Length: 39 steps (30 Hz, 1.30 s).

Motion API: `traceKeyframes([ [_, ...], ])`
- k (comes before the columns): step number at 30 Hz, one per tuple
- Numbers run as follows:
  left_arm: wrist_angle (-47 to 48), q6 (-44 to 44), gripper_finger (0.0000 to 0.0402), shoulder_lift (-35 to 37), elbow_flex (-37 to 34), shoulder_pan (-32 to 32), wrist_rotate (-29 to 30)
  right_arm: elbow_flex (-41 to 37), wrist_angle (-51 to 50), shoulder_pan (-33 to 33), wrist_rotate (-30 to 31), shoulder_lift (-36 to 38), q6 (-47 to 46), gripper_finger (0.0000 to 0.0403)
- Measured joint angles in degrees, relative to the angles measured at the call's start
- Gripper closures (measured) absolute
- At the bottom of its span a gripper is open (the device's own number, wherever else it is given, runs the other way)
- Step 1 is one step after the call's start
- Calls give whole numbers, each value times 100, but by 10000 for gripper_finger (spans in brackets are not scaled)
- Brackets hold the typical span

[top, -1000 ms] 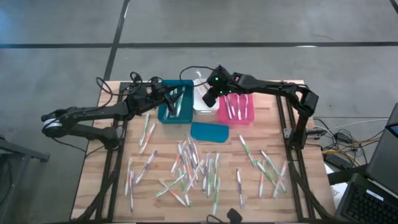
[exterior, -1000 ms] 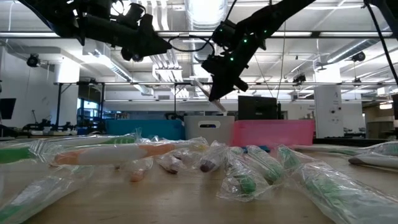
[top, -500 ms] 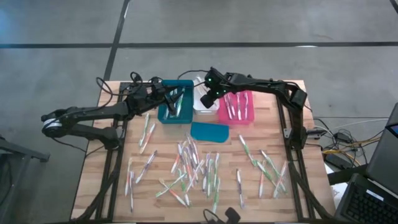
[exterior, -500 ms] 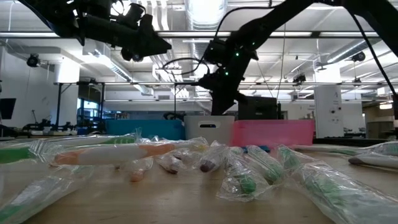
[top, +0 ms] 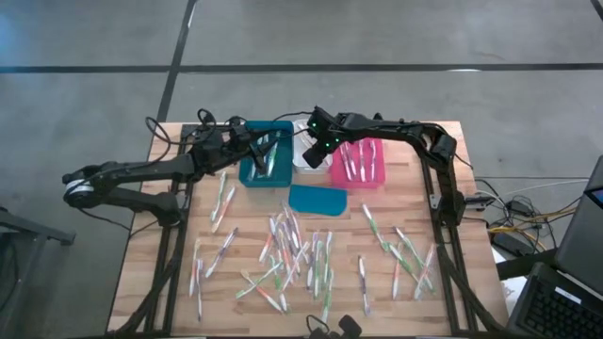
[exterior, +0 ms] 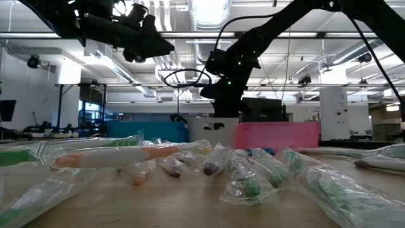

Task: Pick & Place Toothbrushes
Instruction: Put the orange toothbrush into the white bin, then put the green toothbrush into the blue bin

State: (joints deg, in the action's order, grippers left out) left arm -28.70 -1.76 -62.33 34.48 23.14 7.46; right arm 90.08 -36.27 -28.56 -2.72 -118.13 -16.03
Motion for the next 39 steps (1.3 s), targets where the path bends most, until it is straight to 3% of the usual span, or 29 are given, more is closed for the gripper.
traceKeyframes([
  [9, 17, 0, 229, 0, 0, -4, -16, 37, -82, -35, -42, 221, 5, 250],
  [18, 12, 0, 229, 0, 0, 0, -20, 170, -252, -33, -37, 864, 158, 227],
  [31, 407, 147, 229, 21, 0, -13, -18, 173, -708, -31, -1, 2137, 863, 286],
  [36, 797, 289, 229, 106, 19, -112, -15, 170, -741, -31, 416, 2476, 1493, 314],
  [39, 1341, 339, 229, 145, 134, -272, 344, 170, -829, -43, 767, 2628, 1888, 333],
])
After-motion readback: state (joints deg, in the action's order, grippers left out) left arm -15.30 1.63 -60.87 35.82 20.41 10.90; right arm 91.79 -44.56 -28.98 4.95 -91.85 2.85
